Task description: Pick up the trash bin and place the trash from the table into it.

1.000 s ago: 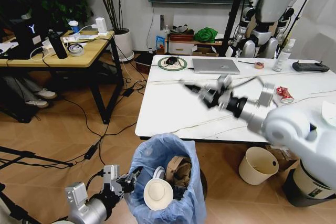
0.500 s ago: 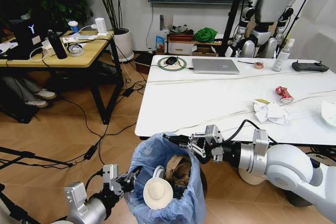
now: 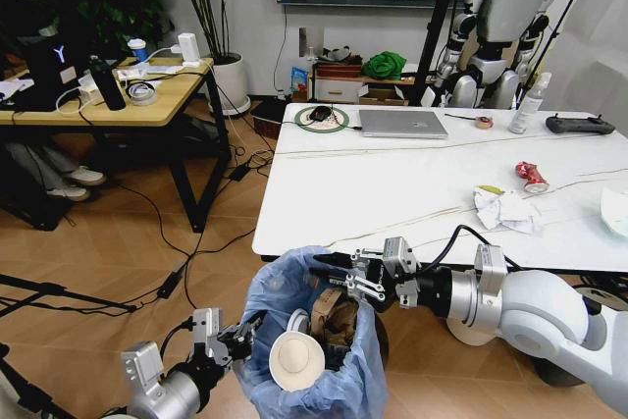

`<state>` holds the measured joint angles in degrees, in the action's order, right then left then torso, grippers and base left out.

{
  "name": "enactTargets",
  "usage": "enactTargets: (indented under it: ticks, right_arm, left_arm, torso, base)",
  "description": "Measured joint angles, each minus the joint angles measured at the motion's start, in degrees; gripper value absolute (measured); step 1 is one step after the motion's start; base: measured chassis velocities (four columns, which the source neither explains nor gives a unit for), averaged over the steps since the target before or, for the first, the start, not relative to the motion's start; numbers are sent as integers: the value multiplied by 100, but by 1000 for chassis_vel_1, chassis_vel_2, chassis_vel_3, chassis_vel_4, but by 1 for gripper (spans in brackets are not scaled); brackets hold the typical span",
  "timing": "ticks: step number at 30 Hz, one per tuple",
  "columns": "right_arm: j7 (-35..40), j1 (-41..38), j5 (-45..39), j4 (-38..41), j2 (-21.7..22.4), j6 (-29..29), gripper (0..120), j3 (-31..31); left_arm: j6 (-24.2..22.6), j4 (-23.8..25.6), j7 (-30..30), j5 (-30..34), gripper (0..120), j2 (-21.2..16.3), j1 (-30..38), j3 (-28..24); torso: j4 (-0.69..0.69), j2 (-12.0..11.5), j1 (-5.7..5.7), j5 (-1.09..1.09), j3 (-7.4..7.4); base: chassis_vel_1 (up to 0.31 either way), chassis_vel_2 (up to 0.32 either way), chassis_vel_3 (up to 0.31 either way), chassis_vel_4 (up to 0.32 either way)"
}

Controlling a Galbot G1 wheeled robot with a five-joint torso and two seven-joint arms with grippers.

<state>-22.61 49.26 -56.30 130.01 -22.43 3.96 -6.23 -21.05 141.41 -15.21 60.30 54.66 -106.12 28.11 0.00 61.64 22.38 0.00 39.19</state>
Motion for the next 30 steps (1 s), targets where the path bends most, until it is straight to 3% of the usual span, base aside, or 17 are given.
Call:
enactTargets:
  ticks: [4, 8, 12, 16, 20, 23, 27, 28, 30]
  right_arm:
    - [43, -104, -31, -17, -62, -63, 52, 92]
    - [569, -389, -306, -156, -284, -107, 64, 300]
    - [1537, -770, -774, -673, -605, -234, 80, 605]
    - [2033, -737, -511, -1559, -895, -852, 94, 1116]
    - [2599, -115, -43, -2095, -1080, -847, 100, 2006]
    - [2595, 441, 76, -2238, -1202, -782, 100, 2737]
    - [1882, 2243, 429, -2198, -1794, -813, 100, 4487]
    - [1882, 2243, 429, -2198, -1794, -813, 100, 4487]
    - [1503, 3028, 817, -2068, -2350, -968, 100, 5165]
  left_arm:
    - [-2, 10, 4, -39, 0, 16, -13, 0]
    - [-2, 9, 23, -95, 0, 42, -34, -21]
    - [2, -40, 76, -195, 0, 66, -12, -64]
    - [28, -71, 150, -302, 0, 65, -1, -69]
    - [59, -94, 221, -374, 0, 56, -18, -69]
    - [75, -101, 257, -405, 0, 59, -14, -71]
    - [118, -150, 351, -541, 0, 70, 12, -91]
    - [118, -150, 351, -541, 0, 70, 12, -91]
    - [139, -190, 389, -605, 0, 68, 12, -108]
  torso:
    - [-1, 0, 0, 0, 0]
    - [0, 0, 0, 0, 0]
    - [1, 0, 1, -1, 0]
    - [3, 0, 1, 1, 1]
    - [0, 0, 2, 1, 2]
    - [2, 0, 2, 4, 2]
    - [-2, 0, 1, 3, 0]
    - [-2, 0, 1, 3, 0]
    - [-4, 0, 0, 5, 0]
  base:
    - [0, 0, 0, 0]
    - [0, 0, 0, 0]
    - [0, 0, 0, 0]
    - [0, 0, 0, 0]
    - [0, 0, 0, 0]
    - [0, 0, 0, 0]
    - [0, 0, 0, 0]
    - [0, 0, 0, 0]
    - [0, 0, 0, 0]
